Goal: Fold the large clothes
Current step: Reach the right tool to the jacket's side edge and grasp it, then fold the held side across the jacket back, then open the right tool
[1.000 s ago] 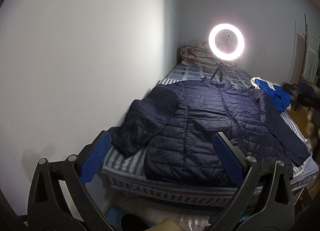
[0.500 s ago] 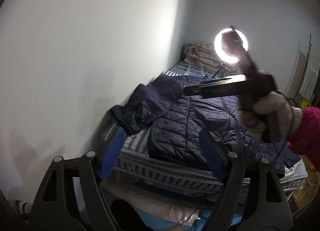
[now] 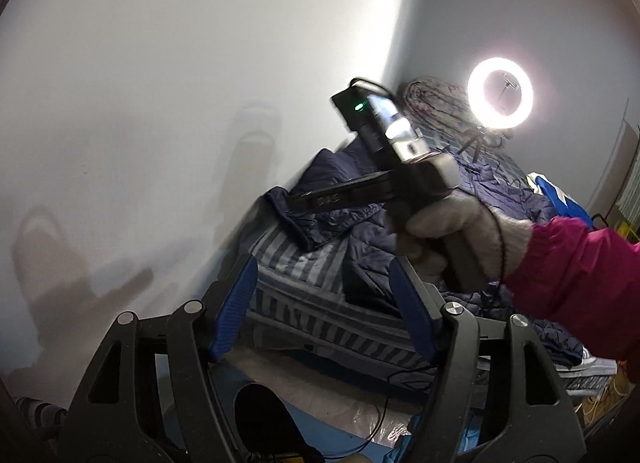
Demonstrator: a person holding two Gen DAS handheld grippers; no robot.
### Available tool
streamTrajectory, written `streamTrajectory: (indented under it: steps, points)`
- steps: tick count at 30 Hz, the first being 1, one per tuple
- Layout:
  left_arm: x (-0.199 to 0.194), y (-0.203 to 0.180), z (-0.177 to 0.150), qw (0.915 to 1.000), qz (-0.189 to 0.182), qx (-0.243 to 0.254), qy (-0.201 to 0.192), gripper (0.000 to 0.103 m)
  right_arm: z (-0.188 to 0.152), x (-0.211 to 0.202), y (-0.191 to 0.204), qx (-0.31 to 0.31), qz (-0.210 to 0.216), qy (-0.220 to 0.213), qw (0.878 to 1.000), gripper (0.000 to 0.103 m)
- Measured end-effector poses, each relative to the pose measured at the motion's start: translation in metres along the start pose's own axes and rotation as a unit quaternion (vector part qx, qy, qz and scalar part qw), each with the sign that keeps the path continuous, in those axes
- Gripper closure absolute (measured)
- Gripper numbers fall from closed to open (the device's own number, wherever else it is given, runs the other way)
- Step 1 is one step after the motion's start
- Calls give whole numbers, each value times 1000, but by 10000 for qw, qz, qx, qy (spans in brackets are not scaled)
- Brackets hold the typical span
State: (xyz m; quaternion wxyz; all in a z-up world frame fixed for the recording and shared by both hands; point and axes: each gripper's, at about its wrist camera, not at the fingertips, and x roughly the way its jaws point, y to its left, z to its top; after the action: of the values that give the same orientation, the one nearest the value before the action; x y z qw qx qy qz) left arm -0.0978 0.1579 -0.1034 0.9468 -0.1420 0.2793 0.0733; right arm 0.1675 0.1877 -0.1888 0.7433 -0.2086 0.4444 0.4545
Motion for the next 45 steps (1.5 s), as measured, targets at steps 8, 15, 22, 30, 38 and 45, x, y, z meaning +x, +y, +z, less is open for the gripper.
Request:
streamTrajectory:
  steps: [8,15,22,30,38,45]
  points:
    - [4,12,0,9999,121,-67,69,33,9,55,9,-91,-273,259,9993,55]
    - [5,14,1,9998,173,-83,56,33,9,79,9,-78,-798,488,9956,79]
    - [8,7,0,9996,237,68,110,33,10,51,-15,531,-456,193,9974,96]
    - [22,-23,19,9986,264,428,191,33,-5,-52,-73,1245,-243,-639,9899,96]
    - [54,-88,86,9949,85,961,279,32,-29,-145,-135,2033,-588,-1270,9691,96]
    - [114,-139,130,9955,-196,809,451,32,-48,-196,-185,2473,-999,-1489,9522,96]
